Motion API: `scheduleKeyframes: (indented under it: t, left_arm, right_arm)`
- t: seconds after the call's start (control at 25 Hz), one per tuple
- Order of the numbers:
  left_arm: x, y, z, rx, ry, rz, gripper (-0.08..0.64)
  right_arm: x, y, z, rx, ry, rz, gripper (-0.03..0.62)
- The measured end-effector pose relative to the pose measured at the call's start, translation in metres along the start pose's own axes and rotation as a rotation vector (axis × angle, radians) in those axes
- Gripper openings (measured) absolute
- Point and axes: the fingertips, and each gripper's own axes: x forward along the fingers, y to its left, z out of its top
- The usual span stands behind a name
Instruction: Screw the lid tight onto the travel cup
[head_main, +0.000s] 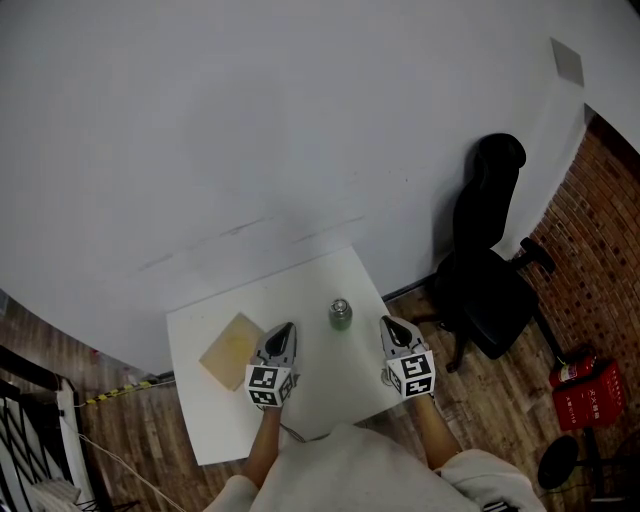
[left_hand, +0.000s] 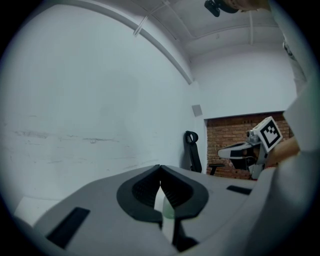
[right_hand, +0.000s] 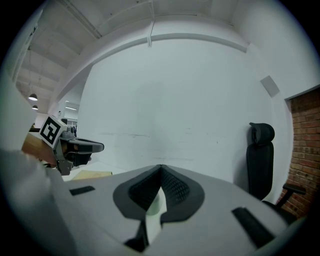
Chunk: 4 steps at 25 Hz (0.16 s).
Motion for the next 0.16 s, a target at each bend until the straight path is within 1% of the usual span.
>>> scheduleKeyframes:
  t: [0.16]
  left_arm:
    - [0.0001,-0.0006,-0.0009,0.004,0.005,0.006,0.008]
  right_arm:
    - [-0.0008,0.0011,-0.0009,-0.002,0.003,0.004,-0.002]
